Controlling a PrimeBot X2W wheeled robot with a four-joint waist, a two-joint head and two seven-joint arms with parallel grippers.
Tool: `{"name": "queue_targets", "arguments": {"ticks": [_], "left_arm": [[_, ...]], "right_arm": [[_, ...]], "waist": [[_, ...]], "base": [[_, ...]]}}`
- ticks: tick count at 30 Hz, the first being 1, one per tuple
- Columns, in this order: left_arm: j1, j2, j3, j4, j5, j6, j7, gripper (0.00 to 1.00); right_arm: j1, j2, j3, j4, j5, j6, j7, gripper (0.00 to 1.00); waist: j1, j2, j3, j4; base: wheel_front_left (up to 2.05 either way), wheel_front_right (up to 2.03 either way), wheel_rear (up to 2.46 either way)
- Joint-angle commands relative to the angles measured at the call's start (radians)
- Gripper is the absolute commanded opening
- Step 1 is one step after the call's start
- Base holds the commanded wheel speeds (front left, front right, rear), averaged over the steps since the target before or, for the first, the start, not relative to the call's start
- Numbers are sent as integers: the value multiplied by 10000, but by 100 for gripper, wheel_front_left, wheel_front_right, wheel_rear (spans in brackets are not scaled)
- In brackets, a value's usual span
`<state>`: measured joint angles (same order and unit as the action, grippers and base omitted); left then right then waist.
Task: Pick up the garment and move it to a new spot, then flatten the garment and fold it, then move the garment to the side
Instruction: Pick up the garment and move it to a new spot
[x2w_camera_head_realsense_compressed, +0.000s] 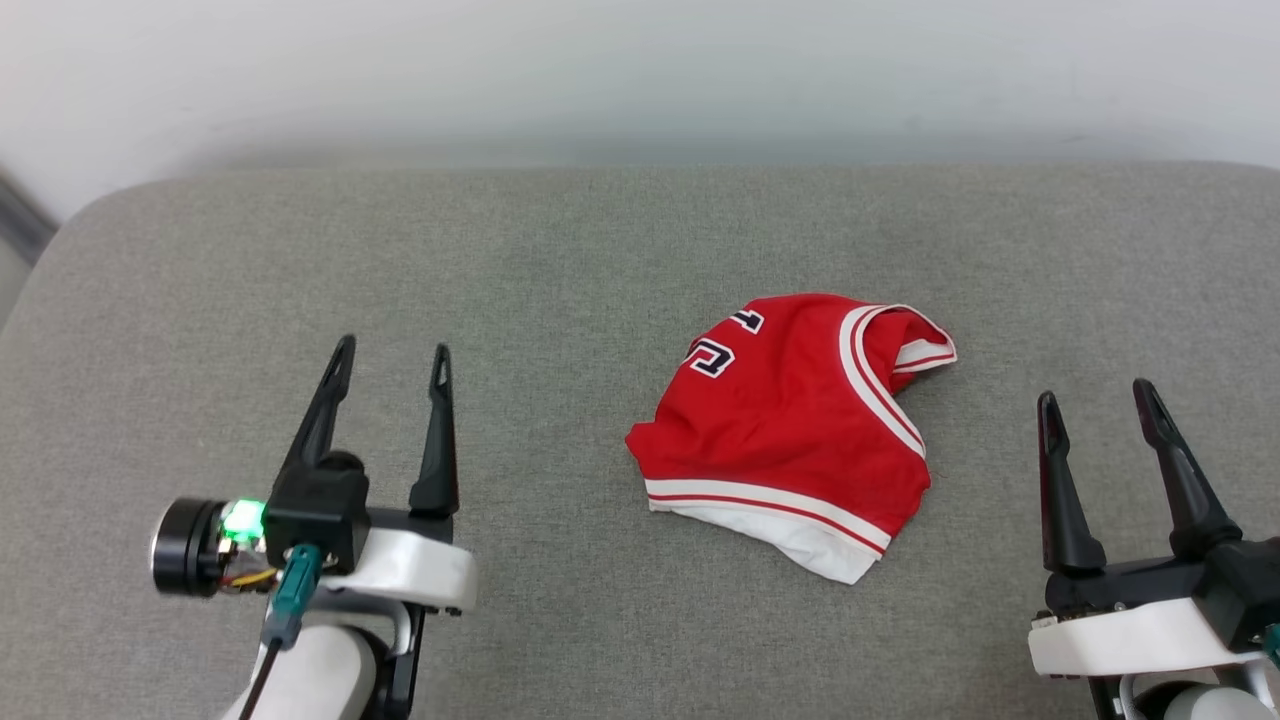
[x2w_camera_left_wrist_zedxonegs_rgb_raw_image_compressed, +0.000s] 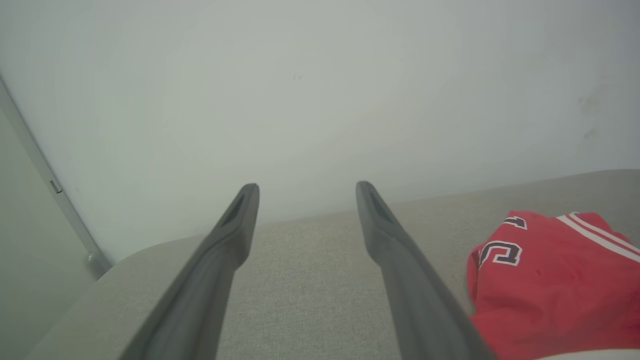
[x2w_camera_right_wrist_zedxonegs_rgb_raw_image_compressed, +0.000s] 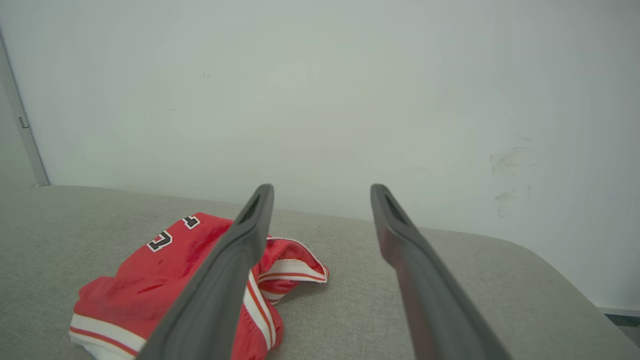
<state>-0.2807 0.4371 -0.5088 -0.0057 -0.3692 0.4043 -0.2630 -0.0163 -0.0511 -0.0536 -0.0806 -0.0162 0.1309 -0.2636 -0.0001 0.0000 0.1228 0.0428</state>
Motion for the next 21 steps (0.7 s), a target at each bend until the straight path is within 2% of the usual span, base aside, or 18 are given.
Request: {"name": "queue_targets", "arguments": {"ticks": [1,6,7,13,21], "left_arm": [[450,-251,405,-115,283,-100,-24,100],[1455,-892,1304,-9,877,-662,-25,100],[1455,-892,1304,-9,877,-662,-25,100],[2338,-1612,2165,55,1477,-1404,-25,100],[3184,-2325,3114,32,2164,-2150,-26,100]], "right_arm": [[150,16,-1,66,89,-3,-17,100],[388,16,17,195,237,-3,-17,100],[388,16,17,195,237,-3,-17,100],[723,16,74,341,656,-3,-17,100],[1159,16,145,472,985,-3,-17,100]], "waist": [[1,0,-127,5],[1,0,-434,-19],[1,0,-434,-19],[1,0,-764,-38],[1,0,-1070,-43]], "base": [[0,0,0],[0,0,0],[0,0,0],[0,0,0],[0,0,0]]}}
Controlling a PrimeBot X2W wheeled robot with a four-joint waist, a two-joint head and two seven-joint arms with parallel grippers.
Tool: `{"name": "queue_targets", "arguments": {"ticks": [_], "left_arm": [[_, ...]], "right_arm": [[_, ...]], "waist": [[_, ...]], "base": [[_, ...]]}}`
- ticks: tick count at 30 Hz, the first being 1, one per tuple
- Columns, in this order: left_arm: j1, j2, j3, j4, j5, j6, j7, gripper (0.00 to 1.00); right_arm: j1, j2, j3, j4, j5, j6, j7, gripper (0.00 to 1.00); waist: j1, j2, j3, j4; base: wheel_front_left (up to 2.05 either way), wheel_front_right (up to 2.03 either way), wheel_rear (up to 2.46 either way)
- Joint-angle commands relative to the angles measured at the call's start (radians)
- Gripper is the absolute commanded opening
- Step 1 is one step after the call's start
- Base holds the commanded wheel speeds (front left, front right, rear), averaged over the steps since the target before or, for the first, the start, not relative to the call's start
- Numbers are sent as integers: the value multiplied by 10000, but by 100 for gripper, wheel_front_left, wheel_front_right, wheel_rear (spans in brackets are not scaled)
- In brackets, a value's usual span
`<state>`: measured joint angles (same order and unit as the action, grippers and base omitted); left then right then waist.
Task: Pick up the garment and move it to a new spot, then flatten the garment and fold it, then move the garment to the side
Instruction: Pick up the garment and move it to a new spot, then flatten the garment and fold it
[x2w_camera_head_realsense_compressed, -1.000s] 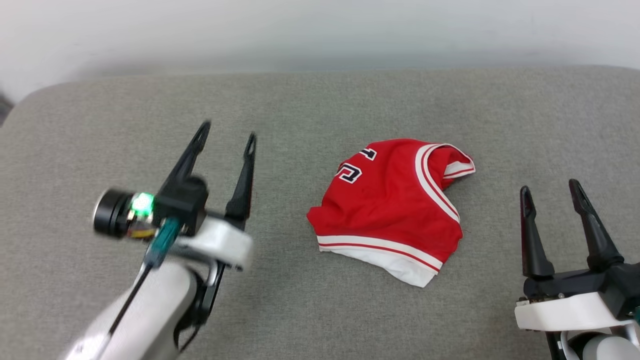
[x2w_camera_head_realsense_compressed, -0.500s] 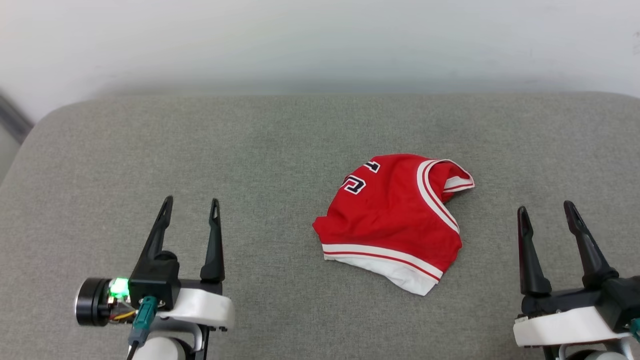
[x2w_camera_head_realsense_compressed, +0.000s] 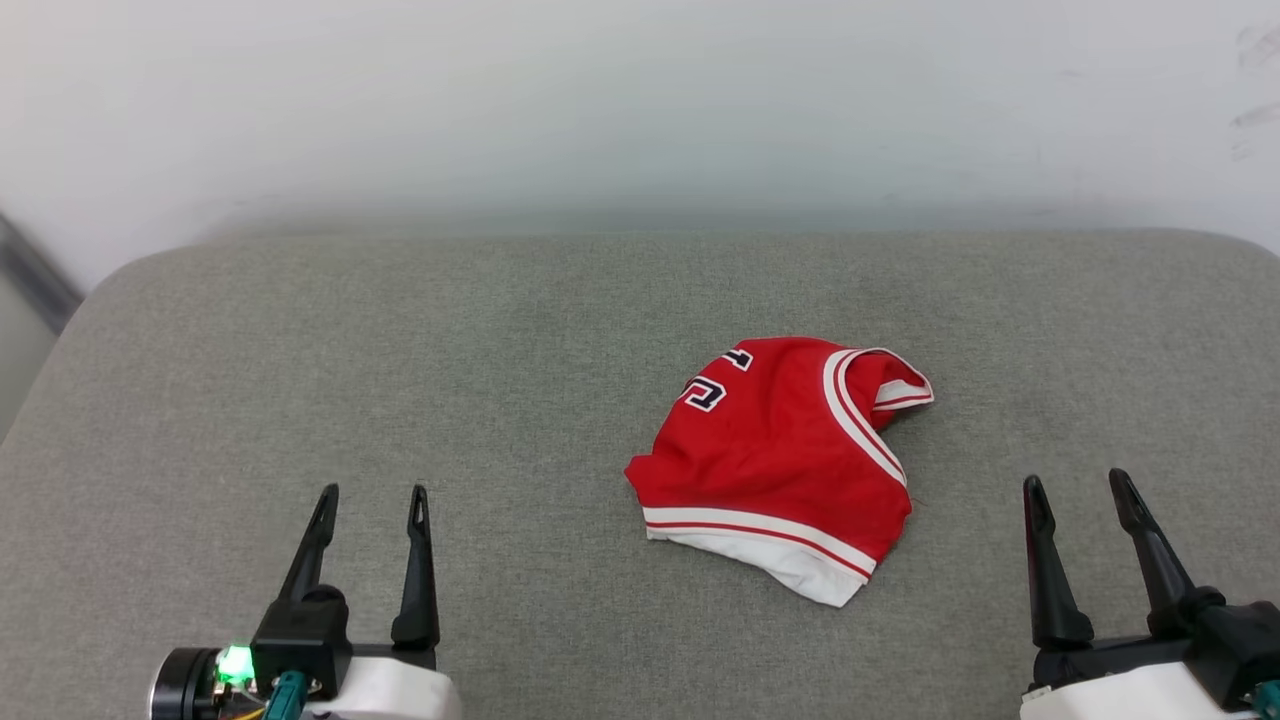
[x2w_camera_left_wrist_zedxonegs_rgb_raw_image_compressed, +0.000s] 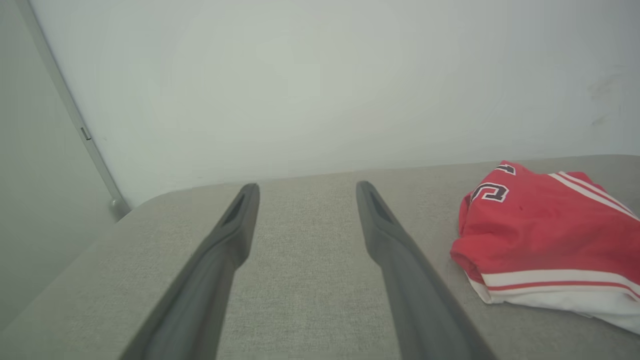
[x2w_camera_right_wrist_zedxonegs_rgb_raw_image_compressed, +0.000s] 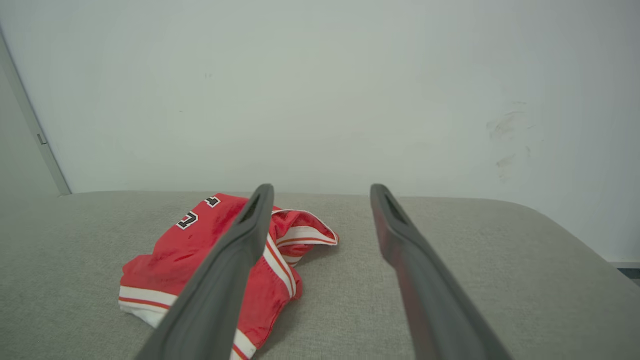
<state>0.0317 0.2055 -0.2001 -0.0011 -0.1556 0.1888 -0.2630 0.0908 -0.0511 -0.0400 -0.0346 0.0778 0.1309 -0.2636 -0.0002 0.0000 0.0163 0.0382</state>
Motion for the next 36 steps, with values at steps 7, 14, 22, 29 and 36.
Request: {"name": "queue_targets", "arguments": {"ticks": [7,14,22,29,36], "left_arm": [[527,-508,597,57,456,-476,-26,100],[633,-837,945,112,749,-911,-26,100],[201,-1062,1239,87,812,-1428,-26,100],[-1433,-845,1220,-142,931,-2455,-26,100],[-3858,-274,649,244,718,-3079,-26,100]], "right_arm": [[352,16,-12,45,320,-3,-17,100],[379,16,70,31,337,-3,-17,100],[224,16,44,-15,244,-3,-17,100],[-23,16,26,-145,119,-3,-17,100],[-362,16,38,-233,-75,-3,-17,100]], "waist": [[2,0,-119,62],[2,0,-139,96],[2,0,-74,47],[2,0,274,75],[2,0,880,-90]], "base": [[0,0,0],[0,0,0],[0,0,0],[0,0,0],[0,0,0]]}}
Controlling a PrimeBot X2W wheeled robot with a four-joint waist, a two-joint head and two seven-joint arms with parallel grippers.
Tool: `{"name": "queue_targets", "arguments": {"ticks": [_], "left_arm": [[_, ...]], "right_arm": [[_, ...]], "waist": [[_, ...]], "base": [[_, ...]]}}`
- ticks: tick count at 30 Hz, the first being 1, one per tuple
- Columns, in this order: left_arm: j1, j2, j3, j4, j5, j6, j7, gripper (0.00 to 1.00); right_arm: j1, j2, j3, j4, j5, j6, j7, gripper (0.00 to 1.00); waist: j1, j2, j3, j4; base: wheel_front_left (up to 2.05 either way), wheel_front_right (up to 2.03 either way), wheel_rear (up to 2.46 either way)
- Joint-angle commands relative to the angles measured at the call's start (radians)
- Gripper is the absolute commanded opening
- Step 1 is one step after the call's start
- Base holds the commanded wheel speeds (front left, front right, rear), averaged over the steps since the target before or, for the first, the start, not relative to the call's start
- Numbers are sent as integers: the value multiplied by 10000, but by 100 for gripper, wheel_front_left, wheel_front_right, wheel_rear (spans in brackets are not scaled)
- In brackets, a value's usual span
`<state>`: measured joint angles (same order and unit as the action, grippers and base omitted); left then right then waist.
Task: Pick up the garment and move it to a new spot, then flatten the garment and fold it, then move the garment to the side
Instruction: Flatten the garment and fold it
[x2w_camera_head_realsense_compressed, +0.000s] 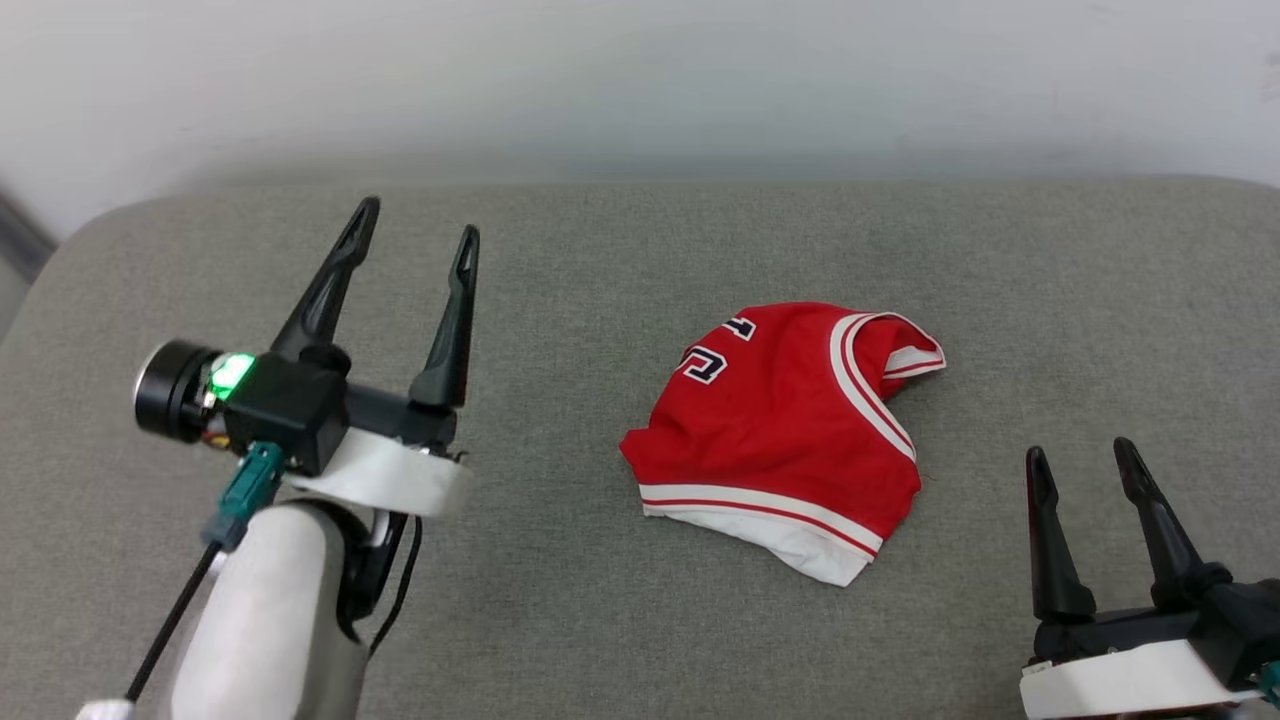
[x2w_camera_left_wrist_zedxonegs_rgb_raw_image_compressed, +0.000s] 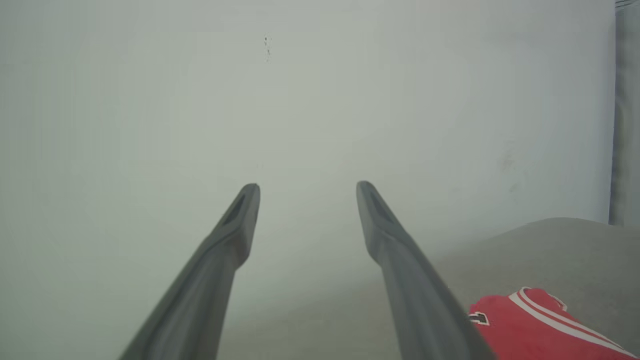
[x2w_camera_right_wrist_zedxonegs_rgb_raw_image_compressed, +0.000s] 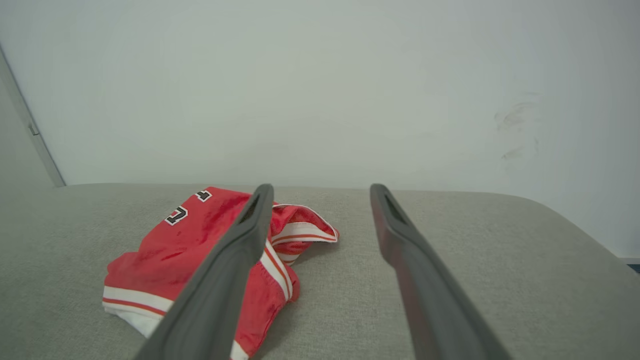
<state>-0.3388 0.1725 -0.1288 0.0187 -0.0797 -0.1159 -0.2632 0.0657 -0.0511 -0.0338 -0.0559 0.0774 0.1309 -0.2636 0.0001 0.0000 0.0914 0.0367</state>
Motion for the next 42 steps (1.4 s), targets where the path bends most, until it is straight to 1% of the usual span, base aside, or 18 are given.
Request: {"name": "queue_targets", "arguments": {"ticks": [1,3,6,9,17,20,24,27,28,30,33,35,39,42], "left_arm": [[-466,173,-251,199,-76,-64,-23,100],[-1088,423,-714,485,-205,-114,-19,100],[-2055,862,-1595,750,-576,-123,318,100],[-2856,1377,-2495,918,-1163,-128,956,100],[-4819,2791,-5556,824,-3318,-125,3663,100],[-5503,3194,-6904,758,-4427,-128,4864,100],[-6400,3722,-8983,488,-5974,-128,6673,100],[-7062,4004,-10252,256,-6891,-127,7618,100],[-7062,4004,-10252,256,-6891,-127,7618,100],[-7447,4084,-10931,153,-7367,-127,8057,100],[-7800,4117,-11411,28,-7898,-127,8854,100],[-7872,4100,-11502,8,-8073,-128,9385,100],[-7478,4067,-11525,-131,-7916,-128,10690,100],[-7234,4124,-11523,-135,-7832,-128,11211,100]], "right_arm": [[-147,16,-21,-29,-78,-3,-17,100],[-223,16,-41,-34,-81,-3,-17,100],[-334,16,-32,-59,-70,-3,-17,100],[-455,16,-64,-39,-43,-3,-17,100],[-780,15,-80,-54,-6,-3,-17,100],[-906,15,-161,-26,48,-3,-17,100],[-1065,15,-85,-65,114,-3,-17,100],[-1180,15,9,-70,155,-3,-17,100],[-1180,15,9,-70,155,-3,-17,100],[-1279,15,47,-73,208,-3,-17,100],[-1423,15,120,-98,265,-3,-17,100],[-1540,15,142,-120,319,-3,-17,100],[-1778,15,192,-152,383,-3,-17,100],[-1943,15,201,-150,457,-3,-16,100]], "waist": [[-1,0,208,-111],[-1,0,354,-187],[-1,0,588,-311],[-1,0,828,-432],[-1,0,1402,-718],[-1,0,1579,-842],[-1,0,1841,-1047],[-1,0,2077,-1249],[-1,0,2077,-1249],[-1,0,2255,-1392],[-1,0,2537,-1618],[-1,0,2748,-1760],[-1,0,3217,-2032],[-1,0,3490,-2199]], "base": [[0,0,0],[0,0,0],[0,0,0],[0,0,0],[0,0,0],[0,0,0],[0,0,0],[0,0,0],[0,0,0],[0,0,0],[0,0,0],[0,0,0],[0,0,0],[0,0,0]]}}
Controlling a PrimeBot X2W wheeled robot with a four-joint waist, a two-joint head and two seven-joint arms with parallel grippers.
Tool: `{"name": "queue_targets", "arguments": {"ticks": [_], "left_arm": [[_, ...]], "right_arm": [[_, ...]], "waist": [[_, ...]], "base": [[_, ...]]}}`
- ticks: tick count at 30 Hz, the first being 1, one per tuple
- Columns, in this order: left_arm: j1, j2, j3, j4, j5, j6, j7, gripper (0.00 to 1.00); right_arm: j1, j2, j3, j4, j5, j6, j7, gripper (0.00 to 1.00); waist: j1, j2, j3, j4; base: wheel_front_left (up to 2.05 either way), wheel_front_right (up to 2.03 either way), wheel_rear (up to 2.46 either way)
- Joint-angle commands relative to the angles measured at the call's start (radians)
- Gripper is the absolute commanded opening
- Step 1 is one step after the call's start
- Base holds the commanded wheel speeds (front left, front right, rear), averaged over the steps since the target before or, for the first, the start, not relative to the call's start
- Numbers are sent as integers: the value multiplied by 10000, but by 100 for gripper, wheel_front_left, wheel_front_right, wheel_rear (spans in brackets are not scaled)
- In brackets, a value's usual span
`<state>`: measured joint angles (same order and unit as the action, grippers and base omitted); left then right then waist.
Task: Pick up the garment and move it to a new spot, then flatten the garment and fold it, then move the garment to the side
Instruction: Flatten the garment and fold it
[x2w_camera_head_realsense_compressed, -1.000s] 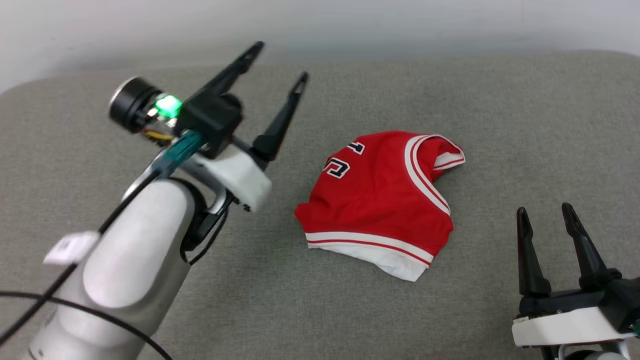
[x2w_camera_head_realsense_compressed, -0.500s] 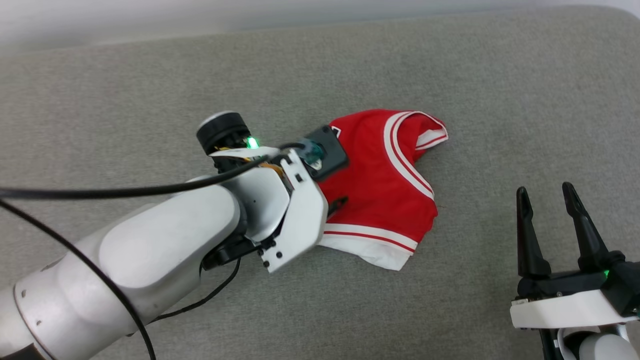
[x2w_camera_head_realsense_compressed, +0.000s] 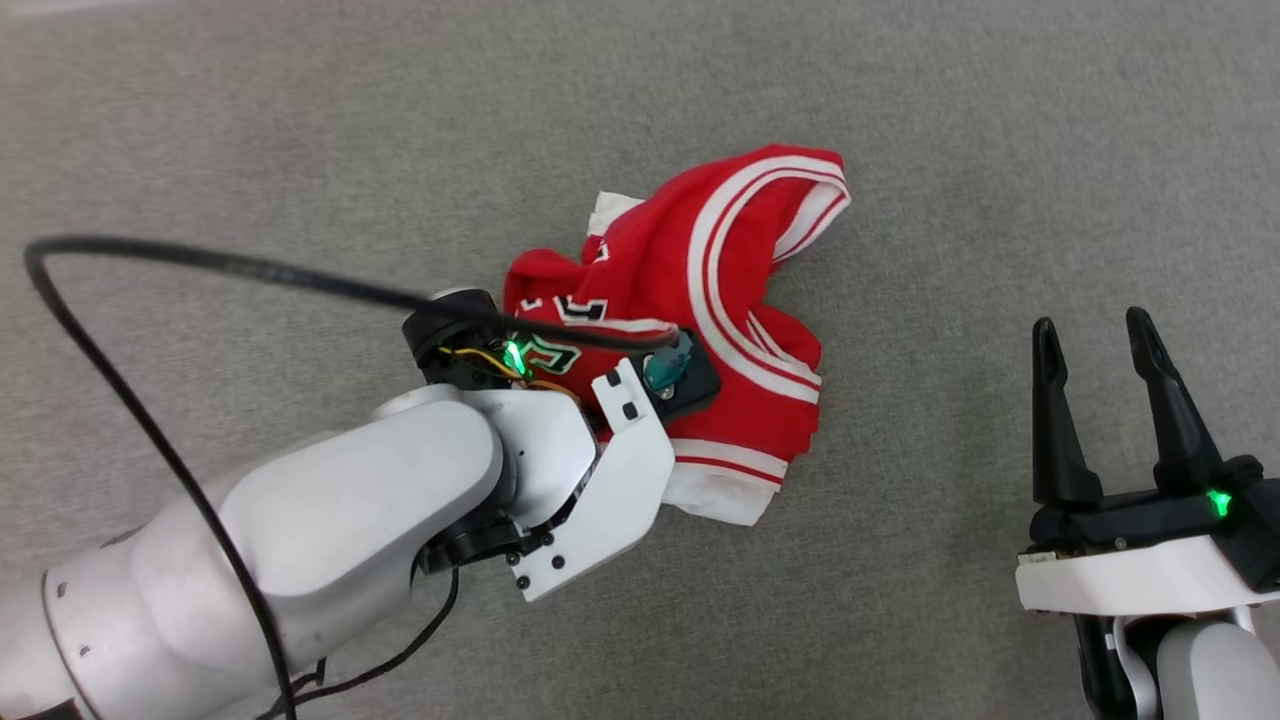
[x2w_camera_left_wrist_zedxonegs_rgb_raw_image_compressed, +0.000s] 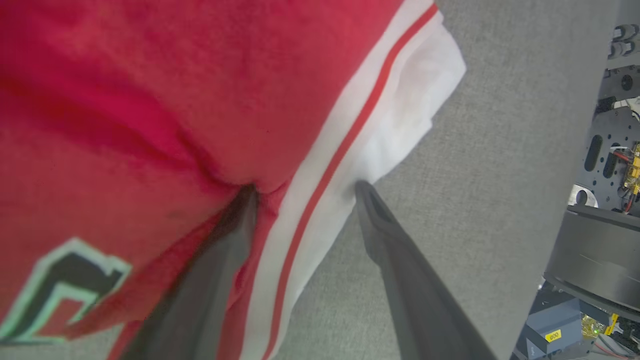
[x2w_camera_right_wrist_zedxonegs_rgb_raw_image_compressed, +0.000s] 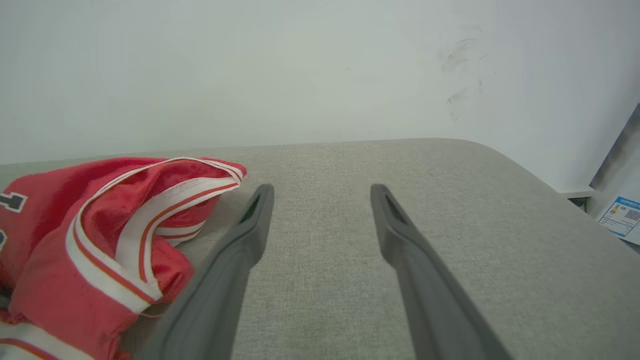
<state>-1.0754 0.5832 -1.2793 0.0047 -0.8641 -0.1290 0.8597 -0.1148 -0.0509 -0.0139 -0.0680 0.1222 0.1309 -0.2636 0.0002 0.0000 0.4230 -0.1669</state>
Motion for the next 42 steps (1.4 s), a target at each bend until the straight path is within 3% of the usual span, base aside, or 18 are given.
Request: {"name": "queue_targets", "arguments": {"ticks": [1,6,7,8,11,15,22,32,39,40,41,42], "left_arm": [[216,41,-26,-8,106,1,141,100],[913,235,-193,-95,415,-8,917,99],[972,245,-198,-124,455,-8,895,38],[1012,233,-200,-153,458,-9,833,0],[896,181,-168,-343,432,-22,412,0],[309,281,-28,-353,210,-7,-1065,0],[187,1330,-13,-35,-201,0,-3006,0],[1448,3075,-8,1329,-879,121,-3657,0],[2322,3168,66,2408,-1457,335,-4066,0],[2325,3114,145,2453,-1501,379,-4240,38],[2308,3058,245,2468,-1533,445,-4405,100],[2275,3028,325,2443,-1572,449,-4535,100]], "right_arm": [[-183,13,19,-32,24,-3,-16,100],[-294,13,37,3,101,-3,-16,100],[-298,13,33,23,107,-3,-16,100],[-283,13,19,46,106,-3,-16,100],[-205,15,-47,110,69,-3,-16,100],[-21,12,-139,169,-28,-3,-16,100],[372,12,-290,246,-148,-3,-16,100],[554,12,-261,370,-241,-3,-16,100],[716,12,-328,510,-298,-3,-16,100],[752,12,-347,520,-310,-3,-16,100],[782,12,-365,542,-313,-3,-16,100],[802,13,-369,563,-304,-3,-16,100]], "waist": [[-2,0,247,-208],[-2,0,423,-328],[-2,0,418,-327],[-2,0,388,-310],[-2,0,181,-181],[-2,0,-302,159],[-2,0,-1138,993],[-2,0,-1423,1591],[-2,0,-1475,1661],[-2,0,-1516,1689],[-2,0,-1568,1724],[-2,0,-1638,1762]], "base": [[0,0,0],[0,0,0],[0,0,0],[0,0,0],[0,0,0],[0,0,0],[0,0,0],[0,0,0],[0,0,0],[0,0,0],[0,0,0],[0,0,0]]}}
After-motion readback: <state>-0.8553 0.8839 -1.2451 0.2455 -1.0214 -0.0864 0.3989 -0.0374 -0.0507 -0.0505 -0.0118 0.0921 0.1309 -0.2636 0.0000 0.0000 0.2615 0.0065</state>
